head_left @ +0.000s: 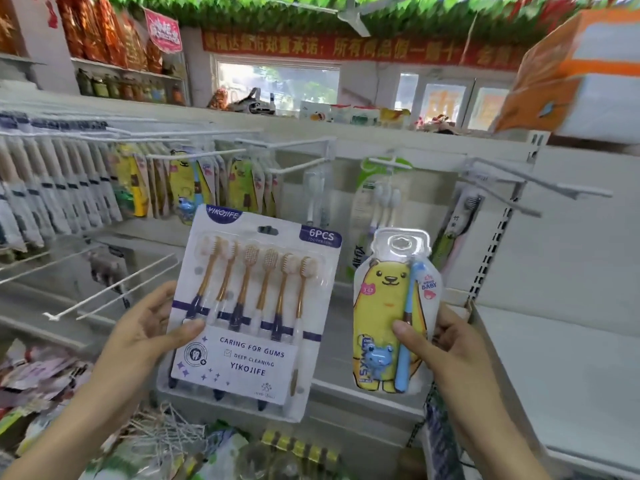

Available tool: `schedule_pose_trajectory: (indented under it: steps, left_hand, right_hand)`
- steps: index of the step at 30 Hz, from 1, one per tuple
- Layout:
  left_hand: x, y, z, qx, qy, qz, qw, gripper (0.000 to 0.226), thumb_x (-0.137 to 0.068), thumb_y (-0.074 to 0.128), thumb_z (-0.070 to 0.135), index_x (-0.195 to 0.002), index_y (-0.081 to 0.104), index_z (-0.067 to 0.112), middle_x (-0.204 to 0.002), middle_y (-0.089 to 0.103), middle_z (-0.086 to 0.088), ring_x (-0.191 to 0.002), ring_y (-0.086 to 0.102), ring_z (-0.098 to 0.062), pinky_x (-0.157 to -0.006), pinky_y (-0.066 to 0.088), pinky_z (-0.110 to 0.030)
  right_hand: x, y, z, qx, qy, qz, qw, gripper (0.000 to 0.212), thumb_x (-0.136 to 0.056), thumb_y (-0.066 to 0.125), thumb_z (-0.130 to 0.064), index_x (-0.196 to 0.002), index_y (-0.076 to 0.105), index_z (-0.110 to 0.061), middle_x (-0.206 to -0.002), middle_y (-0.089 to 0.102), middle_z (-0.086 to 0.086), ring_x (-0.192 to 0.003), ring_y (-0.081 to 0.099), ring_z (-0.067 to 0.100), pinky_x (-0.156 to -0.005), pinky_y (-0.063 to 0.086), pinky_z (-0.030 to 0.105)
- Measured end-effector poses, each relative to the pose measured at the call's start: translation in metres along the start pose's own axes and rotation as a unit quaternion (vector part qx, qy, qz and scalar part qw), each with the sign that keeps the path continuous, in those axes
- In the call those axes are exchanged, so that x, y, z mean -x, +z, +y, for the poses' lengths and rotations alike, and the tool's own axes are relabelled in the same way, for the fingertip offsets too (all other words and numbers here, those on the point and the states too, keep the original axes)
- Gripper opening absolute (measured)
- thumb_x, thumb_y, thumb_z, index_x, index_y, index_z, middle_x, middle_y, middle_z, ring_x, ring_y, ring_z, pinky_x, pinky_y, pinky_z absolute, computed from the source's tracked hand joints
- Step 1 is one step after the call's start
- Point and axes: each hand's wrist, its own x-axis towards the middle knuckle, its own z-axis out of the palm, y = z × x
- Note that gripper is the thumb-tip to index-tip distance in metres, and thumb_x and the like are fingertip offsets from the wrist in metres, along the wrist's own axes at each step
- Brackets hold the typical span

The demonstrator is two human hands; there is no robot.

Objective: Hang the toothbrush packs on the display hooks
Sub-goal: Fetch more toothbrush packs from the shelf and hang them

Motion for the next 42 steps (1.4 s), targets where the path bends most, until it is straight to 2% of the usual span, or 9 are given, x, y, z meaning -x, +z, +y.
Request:
schedule_pose_trajectory:
  steps: [5,12,17,21,26,31,35,38,42]
  left_hand:
    - [-0.017,-0.055,-0.006,0.017,-0.032,-0.028,0.999,0.082,-0.046,0.097,0.036,-0.121,0.067,0.025,-0.118,0.072,-0.008,-0.104,0.071,-0.031,-0.082,0.061,-0.048]
    - [-0.026,-0.100,-0.005,0.032,-0.038,-0.027,0.998,0.049,-0.066,0.078,0.012,-0.113,0.069,0.025,-0.116,0.072,-0.013,-0.094,0.073,-0.030,-0.073,0.063,-0.040]
    - [-0.029,-0.119,-0.005,0.022,-0.041,-0.019,0.999,0.113,-0.030,0.099,0.050,-0.130,0.058,0.017,-0.117,0.071,-0.012,-0.103,0.070,-0.035,-0.076,0.062,-0.043]
    - [-0.031,-0.129,-0.009,0.033,-0.028,-0.034,0.998,0.095,-0.042,0.098,0.041,-0.126,0.060,0.017,-0.116,0.071,-0.015,-0.100,0.071,-0.035,-0.076,0.063,-0.040]
    - [-0.026,-0.138,-0.009,0.052,-0.021,-0.007,0.998,0.056,-0.070,0.064,-0.001,-0.124,0.060,0.015,-0.113,0.073,-0.013,-0.092,0.073,-0.026,-0.066,0.063,-0.032]
    - [-0.029,-0.164,-0.014,0.040,-0.020,0.008,0.999,0.070,-0.061,0.075,0.013,-0.129,0.058,0.016,-0.116,0.072,-0.008,-0.100,0.071,-0.028,-0.072,0.063,-0.034]
    - [-0.044,-0.193,-0.009,0.049,-0.004,0.012,0.999,0.051,-0.067,0.076,0.009,-0.115,0.064,0.019,-0.115,0.072,-0.011,-0.094,0.073,-0.022,-0.073,0.062,-0.032]
    - [-0.060,-0.223,-0.007,0.047,0.004,0.009,0.999,0.080,-0.037,0.098,0.049,-0.109,0.069,0.027,-0.111,0.074,-0.004,-0.095,0.073,-0.019,-0.076,0.062,-0.031]
    - [-0.085,-0.265,-0.003,0.042,-0.005,-0.005,0.999,0.091,-0.034,0.096,0.056,-0.116,0.066,0.029,-0.119,0.071,-0.004,-0.105,0.070,-0.025,-0.085,0.059,-0.044]
  right_hand:
    - [0.010,0.038,0.002,0.000,-0.014,0.031,0.999,0.027,-0.081,0.071,-0.007,-0.107,0.073,-0.012,-0.099,0.078,0.002,-0.090,0.076,0.018,-0.070,0.059,0.022]
    - [0.016,0.094,0.005,-0.002,-0.037,0.045,0.998,0.026,-0.085,0.066,-0.006,-0.111,0.071,-0.012,-0.101,0.078,-0.001,-0.090,0.075,0.013,-0.069,0.056,0.017]
    - [0.014,0.120,0.002,-0.003,-0.045,0.032,0.998,0.030,-0.084,0.067,-0.005,-0.113,0.070,-0.011,-0.103,0.078,0.000,-0.093,0.074,0.014,-0.072,0.056,0.018]
    - [0.009,0.133,0.001,-0.010,-0.047,0.007,0.999,0.034,-0.082,0.068,-0.005,-0.115,0.069,-0.008,-0.104,0.078,0.001,-0.094,0.074,0.016,-0.073,0.057,0.019]
    - [0.004,0.151,0.004,-0.007,-0.047,-0.018,0.999,0.034,-0.081,0.067,-0.004,-0.115,0.068,-0.005,-0.101,0.078,0.003,-0.087,0.074,0.012,-0.067,0.056,0.017]
    - [-0.003,0.179,0.010,-0.008,-0.047,-0.016,0.999,0.029,-0.082,0.066,-0.001,-0.110,0.069,-0.007,-0.098,0.078,0.001,-0.085,0.075,0.011,-0.066,0.056,0.017]
    - [-0.013,0.213,0.014,-0.010,-0.046,-0.013,0.999,0.030,-0.083,0.066,0.002,-0.112,0.068,-0.006,-0.098,0.078,0.001,-0.084,0.075,0.011,-0.066,0.057,0.017]
    - [-0.017,0.245,0.019,0.004,-0.050,-0.003,0.999,0.029,-0.084,0.066,0.002,-0.113,0.068,-0.004,-0.098,0.078,0.003,-0.085,0.075,0.012,-0.067,0.057,0.018]
    - [-0.019,0.293,0.024,0.000,-0.058,0.024,0.998,0.030,-0.081,0.068,-0.003,-0.110,0.069,-0.007,-0.099,0.078,0.002,-0.088,0.075,0.015,-0.068,0.057,0.019]
